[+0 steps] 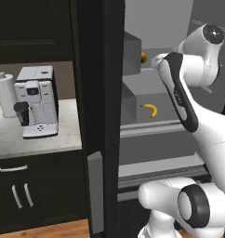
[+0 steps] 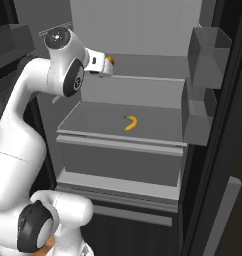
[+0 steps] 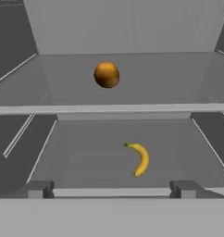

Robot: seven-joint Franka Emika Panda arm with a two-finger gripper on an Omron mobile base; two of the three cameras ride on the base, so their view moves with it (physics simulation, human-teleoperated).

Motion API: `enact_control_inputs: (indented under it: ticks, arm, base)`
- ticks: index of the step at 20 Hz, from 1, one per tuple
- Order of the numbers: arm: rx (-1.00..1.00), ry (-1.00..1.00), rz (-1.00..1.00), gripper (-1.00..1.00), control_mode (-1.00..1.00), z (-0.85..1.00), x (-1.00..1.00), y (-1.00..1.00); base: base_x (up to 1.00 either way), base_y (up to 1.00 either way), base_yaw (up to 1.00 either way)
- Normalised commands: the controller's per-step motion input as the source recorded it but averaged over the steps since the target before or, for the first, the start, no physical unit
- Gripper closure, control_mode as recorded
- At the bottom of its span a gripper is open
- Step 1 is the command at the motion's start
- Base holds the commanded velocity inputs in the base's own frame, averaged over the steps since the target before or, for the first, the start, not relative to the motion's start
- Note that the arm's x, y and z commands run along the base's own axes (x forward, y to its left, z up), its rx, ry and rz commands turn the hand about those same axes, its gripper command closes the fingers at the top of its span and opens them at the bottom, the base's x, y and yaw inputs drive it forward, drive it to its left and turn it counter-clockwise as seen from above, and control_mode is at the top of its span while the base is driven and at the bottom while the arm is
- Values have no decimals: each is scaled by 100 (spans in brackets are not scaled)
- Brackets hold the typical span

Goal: Pick the mango and banana from the fridge and place them inside the tupperware on the counter.

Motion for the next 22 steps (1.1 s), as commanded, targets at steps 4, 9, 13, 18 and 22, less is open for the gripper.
enact_control_inputs:
  ticks: [4, 9, 13, 18, 22]
  arm:
    - [0, 0, 0, -100, -100, 0, 48, 0]
    - [0, 0, 3, -100, -100, 0, 67, 0]
    - [0, 1, 5, -100, -100, -7, 68, 0]
    - [0, 4, 5, -100, -100, -13, 72, 0]
    - [0, 4, 5, -100, -100, -17, 70, 0]
  base:
    - [0, 0, 0]
    - [0, 0, 0]
    - [0, 0, 0]
    - [0, 0, 0]
    - [0, 0, 0]
